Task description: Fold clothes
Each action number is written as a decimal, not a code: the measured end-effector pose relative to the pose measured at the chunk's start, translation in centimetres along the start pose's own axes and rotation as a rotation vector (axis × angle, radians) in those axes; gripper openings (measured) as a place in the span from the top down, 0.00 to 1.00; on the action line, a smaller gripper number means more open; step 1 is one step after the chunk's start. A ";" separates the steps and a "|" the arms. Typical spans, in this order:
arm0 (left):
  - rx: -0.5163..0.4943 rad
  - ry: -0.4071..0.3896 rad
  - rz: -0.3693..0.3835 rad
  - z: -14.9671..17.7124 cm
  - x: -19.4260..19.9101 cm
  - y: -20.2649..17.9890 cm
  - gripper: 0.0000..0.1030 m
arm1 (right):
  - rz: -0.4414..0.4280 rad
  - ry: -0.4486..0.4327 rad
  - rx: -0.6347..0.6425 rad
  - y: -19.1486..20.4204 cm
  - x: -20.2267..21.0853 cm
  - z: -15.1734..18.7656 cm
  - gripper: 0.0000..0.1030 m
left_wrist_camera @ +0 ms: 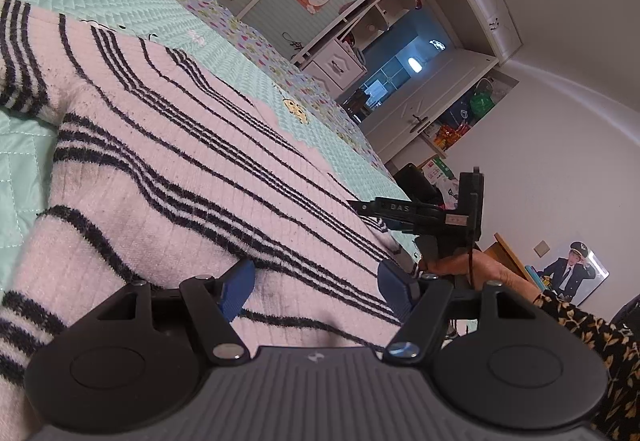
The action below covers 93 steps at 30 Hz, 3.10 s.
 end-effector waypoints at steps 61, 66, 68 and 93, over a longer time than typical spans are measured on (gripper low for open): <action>0.049 -0.002 0.039 0.0 0.0 0.4 0.31 | 0.155 -0.143 -0.428 -8.5 7.5 4.1 0.98; 0.048 -0.003 0.038 0.0 0.0 0.5 0.31 | -0.035 -0.266 -0.525 -7.9 10.9 3.4 0.60; 0.050 -0.003 0.040 0.1 0.0 0.5 0.31 | -0.088 -0.160 -0.497 -6.5 8.4 3.8 0.44; 0.021 -0.033 -0.001 0.1 -0.4 0.4 0.31 | 0.377 -0.582 -1.147 -28.4 29.6 25.6 0.27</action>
Point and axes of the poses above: each gripper's, at about its wrist camera, not at the fingertips, and x roughly against the way its jaws point, y to its left, z to its underside, the point moved 7 cm from there along -x, roughly the way its jaws point, and after that the axes turned 11 degrees about -x, right-handed, at the moved point
